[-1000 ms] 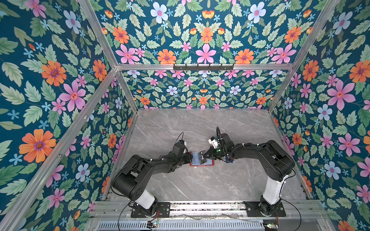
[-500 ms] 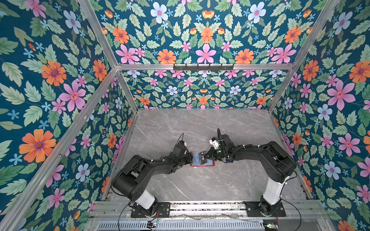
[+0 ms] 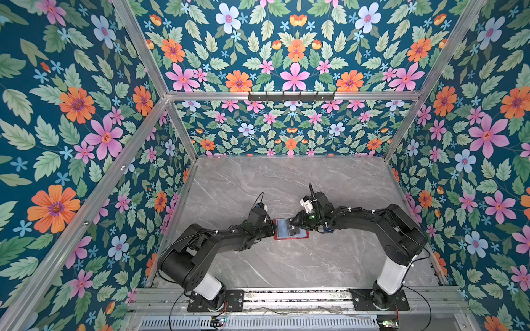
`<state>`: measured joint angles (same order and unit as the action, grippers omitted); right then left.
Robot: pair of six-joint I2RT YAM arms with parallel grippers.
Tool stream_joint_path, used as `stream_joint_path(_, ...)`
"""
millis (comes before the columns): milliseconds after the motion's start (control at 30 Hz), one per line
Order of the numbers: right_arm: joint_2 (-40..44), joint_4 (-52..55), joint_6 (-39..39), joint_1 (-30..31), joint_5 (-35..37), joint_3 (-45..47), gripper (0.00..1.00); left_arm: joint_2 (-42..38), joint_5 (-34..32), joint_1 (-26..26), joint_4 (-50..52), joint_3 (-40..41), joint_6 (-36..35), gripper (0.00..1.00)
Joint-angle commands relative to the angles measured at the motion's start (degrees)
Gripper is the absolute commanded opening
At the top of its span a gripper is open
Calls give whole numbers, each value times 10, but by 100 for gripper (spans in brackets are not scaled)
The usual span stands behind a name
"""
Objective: Insert credit cards into a card holder
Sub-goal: Insert the credit card into the card slot.
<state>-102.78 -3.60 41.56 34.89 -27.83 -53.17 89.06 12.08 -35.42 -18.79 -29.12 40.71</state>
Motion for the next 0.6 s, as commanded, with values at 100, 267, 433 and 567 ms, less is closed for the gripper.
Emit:
stream_joint_path(100, 7, 119, -42, 20, 78, -42, 50, 4, 4, -1, 83, 5, 3, 19)
stream_joint_path(267, 4, 179, -55, 32, 128, -66, 57, 5, 6, -1, 82, 5, 1, 19)
stream_joint_path(433, 7, 214, -65, 42, 163, -82, 57, 7, 6, -2, 82, 5, 1, 19)
stream_joint_path(567, 9, 244, -72, 51, 189, -97, 55, 8, 6, -1, 83, 4, 1, 19)
